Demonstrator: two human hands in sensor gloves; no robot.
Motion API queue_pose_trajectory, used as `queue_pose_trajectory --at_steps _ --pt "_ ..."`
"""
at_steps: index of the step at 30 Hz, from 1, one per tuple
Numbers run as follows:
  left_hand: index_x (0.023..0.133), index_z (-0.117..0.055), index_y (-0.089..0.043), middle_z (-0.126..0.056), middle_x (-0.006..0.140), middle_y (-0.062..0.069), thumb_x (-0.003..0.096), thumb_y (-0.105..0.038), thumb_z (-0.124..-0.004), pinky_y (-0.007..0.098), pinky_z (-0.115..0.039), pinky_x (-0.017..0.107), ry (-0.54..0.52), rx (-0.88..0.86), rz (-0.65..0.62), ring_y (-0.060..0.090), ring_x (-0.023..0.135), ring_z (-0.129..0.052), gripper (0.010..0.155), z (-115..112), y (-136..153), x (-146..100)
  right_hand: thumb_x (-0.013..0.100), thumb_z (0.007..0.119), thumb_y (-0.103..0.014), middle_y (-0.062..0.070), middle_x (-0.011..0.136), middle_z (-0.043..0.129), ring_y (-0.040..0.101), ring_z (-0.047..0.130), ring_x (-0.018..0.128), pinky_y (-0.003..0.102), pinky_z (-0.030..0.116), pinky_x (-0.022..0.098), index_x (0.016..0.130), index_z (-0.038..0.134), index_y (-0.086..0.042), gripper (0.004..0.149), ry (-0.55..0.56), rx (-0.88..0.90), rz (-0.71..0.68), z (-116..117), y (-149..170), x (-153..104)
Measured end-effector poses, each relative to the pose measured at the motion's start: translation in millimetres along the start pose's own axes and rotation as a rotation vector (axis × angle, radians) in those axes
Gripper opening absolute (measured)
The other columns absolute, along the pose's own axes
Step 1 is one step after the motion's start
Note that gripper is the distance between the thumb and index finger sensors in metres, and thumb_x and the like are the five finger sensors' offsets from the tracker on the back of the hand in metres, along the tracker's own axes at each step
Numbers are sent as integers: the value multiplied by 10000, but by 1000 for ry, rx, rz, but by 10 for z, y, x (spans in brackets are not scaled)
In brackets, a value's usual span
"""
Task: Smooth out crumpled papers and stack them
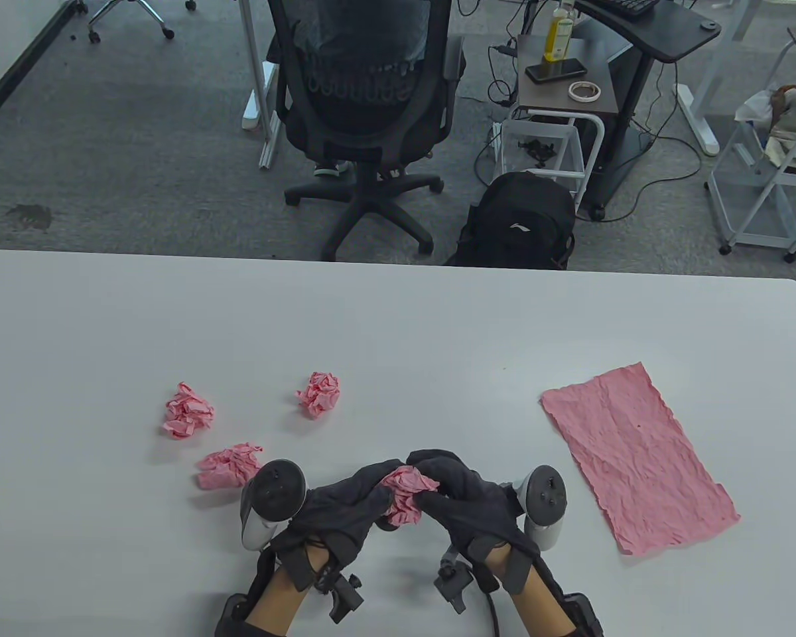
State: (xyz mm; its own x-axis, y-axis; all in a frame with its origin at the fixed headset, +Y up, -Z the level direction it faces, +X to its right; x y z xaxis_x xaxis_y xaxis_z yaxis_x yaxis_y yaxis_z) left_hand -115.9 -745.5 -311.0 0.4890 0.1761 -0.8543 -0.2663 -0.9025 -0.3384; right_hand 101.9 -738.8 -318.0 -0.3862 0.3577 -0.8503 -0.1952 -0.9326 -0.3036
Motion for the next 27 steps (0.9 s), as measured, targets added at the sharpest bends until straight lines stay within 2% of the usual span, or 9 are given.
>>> queue_pose_trajectory --at_steps 5,6,9,11,14,16,19,23,27 --pt "1109 -516 -261 -639 1010 31 495 -404 -825 564 -608 739 -80 303 -39 249 861 -824 701 59 -149 -36 496 832 -295 174 835 856 374 934 594 570 737 469 885 733 -143 430 131 55 61 -89 71 -23" --pt "1122 -476 -274 -610 1028 8 494 -434 -821 560 -603 753 -70 280 -58 232 901 -802 734 61 -156 -38 494 839 -281 171 800 877 363 948 555 566 746 449 886 730 -138 432 133 16 54 -109 52 -24" --pt "1158 -345 -248 -461 1109 71 470 -661 -794 632 -501 769 0 -94 -65 342 1037 -624 920 7 -94 -30 478 842 -248 113 777 880 321 938 541 551 744 457 901 731 -226 438 97 -209 -14 -108 -90 -15" --pt "1160 -321 -201 -484 1076 114 456 -612 -855 671 -454 755 77 -193 -36 387 980 -629 975 -57 -52 -9 490 814 -229 103 814 825 322 881 588 567 699 501 917 731 -269 437 4 -205 -45 -25 -156 6" --pt "1110 -583 -248 -719 907 46 494 -550 -821 593 -603 720 35 66 -33 263 759 -845 726 -22 -75 -7 496 823 -205 141 808 797 343 833 557 600 667 509 981 687 -259 506 -34 -176 -12 52 -195 3" --pt "1077 -640 -318 -678 975 9 517 -552 -776 568 -613 735 -50 99 -37 251 853 -829 622 55 -90 -36 485 849 -244 129 772 817 303 852 504 571 701 478 1009 628 -189 571 20 -255 65 -14 -153 -8" --pt "1055 -675 -345 -604 1092 19 532 -532 -770 595 -555 765 -43 -121 -37 308 1017 -716 563 88 -44 -37 475 874 -288 113 694 850 257 863 424 544 731 430 952 719 -143 522 20 -300 133 -105 -48 -8" --pt "1048 -687 -330 -733 1039 -5 557 -494 -755 577 -592 764 34 -335 -61 267 960 -834 522 57 -6 -17 474 875 -325 88 662 860 248 865 413 541 735 425 848 833 -170 407 74 -327 189 -207 -13 -25" --pt "1042 -702 -313 -782 1001 -1 576 -528 -664 549 -637 736 -8 -321 -18 278 914 -874 514 117 101 -24 498 814 -285 208 992 670 425 791 776 606 656 550 896 733 -199 416 67 -88 137 -283 17 -18"
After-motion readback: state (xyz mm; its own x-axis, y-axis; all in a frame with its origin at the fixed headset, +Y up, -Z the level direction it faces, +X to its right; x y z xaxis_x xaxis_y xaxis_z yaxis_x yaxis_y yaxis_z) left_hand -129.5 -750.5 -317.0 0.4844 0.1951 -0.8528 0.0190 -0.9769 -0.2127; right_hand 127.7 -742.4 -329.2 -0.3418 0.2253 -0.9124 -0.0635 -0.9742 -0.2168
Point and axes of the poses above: the tracker on the back of each hand, its own y axis roughly to the little-finger side, its own x axis roughly from the wrist to the fingertips, z = x × y, the point moved 3 cm from there along x, roughly from the wrist to the fingertips
